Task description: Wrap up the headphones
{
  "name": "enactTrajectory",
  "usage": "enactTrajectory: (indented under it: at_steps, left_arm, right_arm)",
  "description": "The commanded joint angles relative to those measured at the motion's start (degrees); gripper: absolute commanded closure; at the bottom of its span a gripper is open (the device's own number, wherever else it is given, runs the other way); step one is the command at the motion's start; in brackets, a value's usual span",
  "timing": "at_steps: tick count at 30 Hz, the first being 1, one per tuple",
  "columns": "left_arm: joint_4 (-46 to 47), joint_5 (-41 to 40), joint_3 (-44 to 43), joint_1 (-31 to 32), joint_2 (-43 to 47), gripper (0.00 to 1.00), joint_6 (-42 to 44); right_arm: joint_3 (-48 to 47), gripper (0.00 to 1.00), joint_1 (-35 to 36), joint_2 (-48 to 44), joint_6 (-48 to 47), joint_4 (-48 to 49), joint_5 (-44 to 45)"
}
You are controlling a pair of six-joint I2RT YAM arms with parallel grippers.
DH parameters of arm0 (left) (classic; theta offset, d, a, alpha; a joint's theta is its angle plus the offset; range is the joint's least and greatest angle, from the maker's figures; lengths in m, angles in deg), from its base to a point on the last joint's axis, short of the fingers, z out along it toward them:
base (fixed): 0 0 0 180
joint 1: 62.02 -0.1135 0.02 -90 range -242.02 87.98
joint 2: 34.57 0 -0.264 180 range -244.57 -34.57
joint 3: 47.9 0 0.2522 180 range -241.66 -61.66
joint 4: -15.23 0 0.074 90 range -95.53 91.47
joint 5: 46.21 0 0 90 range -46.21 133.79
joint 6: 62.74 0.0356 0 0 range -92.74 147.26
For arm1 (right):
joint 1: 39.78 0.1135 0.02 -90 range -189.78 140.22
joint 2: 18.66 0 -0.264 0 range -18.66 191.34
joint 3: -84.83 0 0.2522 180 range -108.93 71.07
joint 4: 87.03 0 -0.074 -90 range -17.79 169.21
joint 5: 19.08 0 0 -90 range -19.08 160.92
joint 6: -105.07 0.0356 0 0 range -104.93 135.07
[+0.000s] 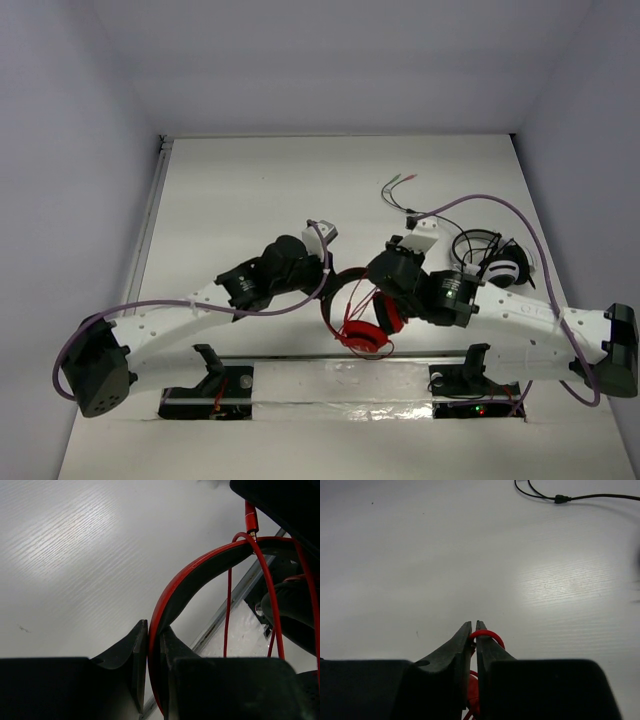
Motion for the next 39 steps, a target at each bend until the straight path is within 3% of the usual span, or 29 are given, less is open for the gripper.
enactTrajectory:
  at_steps: [1, 6, 9, 19, 25, 26, 28, 29, 30, 32, 39]
  left_arm:
    - [3.98, -0.67, -5.18, 0.27, 0.1, 1.0, -2.48]
    - [0.91, -5.15, -7.12, 0.27, -2.89, 1.0, -3.62]
    - [-0.94, -8.41, -8.17, 0.27, -4.03, 1.0, -4.5]
    - [-9.73, -21.94, -9.58, 0.27, -3.77, 1.0, -6.52]
    - [-11.4, -24.58, -10.28, 0.27, -4.39, 1.0, -6.35]
    - [-11.84, -25.63, -11.16, 0.27, -4.48, 1.0, -6.26]
    - [-12.19, -26.78, -12.13, 0.27, -4.91, 1.0, -5.91]
    - [-12.37, -27.05, -13.26, 0.27, -5.26, 1.0, -5.74]
    - [-12.37, -27.57, -13.8, 0.27, -5.53, 1.0, -5.56]
    - [-12.2, -28.8, -15.37, 0.27, -7.19, 1.0, -4.95]
    - [-8.42, -29.24, -18.28, -3.42, -12.12, 1.0, -3.98]
  right_arm:
    - [-1.17, 0.82, -0.54, -0.29, -0.66, -1.09, 0.47]
    - [-3.98, 0.59, -1.07, 0.06, -1.89, -4.16, -1.64]
    - [-4.08, 0.51, -2.38, -1.34, -3.47, -3.2, -3.66]
    - [-5.12, 0.36, -8.8, -6.7, -14.02, 3.31, -22.38]
    - [-6.89, 0.35, -9.33, -8.99, -14.99, 4.97, -22.3]
    - [-6.89, 0.36, -9.33, -10.65, -15.17, 5.59, -22.04]
    - [-6.28, 0.48, -9.33, -12.76, -15.96, 7.52, -21.43]
    - [-6.1, 0.59, -9.33, -14.77, -16.14, 7.79, -21.34]
    - [-5.92, 0.84, -9.33, -15.75, -16.49, 8.75, -21.34]
    - [-5.13, 0.97, -9.33, -18.82, -17.1, 9.46, -21.51]
    - [-0.92, 1.0, -9.33, -26.03, -17.9, 11.39, -22.74]
